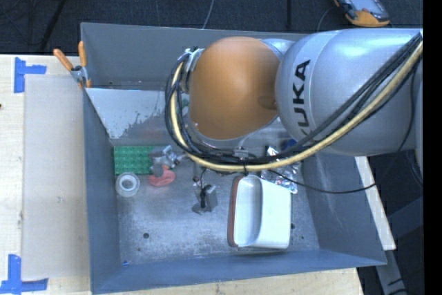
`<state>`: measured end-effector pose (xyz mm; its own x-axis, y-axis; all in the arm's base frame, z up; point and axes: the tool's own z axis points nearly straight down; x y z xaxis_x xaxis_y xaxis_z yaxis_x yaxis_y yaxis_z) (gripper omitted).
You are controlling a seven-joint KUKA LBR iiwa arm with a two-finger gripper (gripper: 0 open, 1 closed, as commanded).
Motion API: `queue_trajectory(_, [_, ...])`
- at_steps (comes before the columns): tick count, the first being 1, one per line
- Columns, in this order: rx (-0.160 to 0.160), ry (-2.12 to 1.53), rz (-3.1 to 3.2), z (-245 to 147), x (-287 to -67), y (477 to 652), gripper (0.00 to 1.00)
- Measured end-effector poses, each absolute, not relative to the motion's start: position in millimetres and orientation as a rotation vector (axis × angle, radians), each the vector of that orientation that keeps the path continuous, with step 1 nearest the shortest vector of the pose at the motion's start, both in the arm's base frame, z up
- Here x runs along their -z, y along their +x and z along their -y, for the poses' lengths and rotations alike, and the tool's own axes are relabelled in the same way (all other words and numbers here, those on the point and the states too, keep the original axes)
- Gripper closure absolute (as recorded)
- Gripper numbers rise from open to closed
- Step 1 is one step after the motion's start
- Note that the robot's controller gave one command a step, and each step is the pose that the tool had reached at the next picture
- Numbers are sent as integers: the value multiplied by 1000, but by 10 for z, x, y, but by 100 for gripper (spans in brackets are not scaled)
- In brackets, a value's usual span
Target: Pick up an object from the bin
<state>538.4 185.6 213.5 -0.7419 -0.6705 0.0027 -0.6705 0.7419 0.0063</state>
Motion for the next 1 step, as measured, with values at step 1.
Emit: queue_trajectory(1, [-5, 1312, 2856, -446, -2234, 5802, 0])
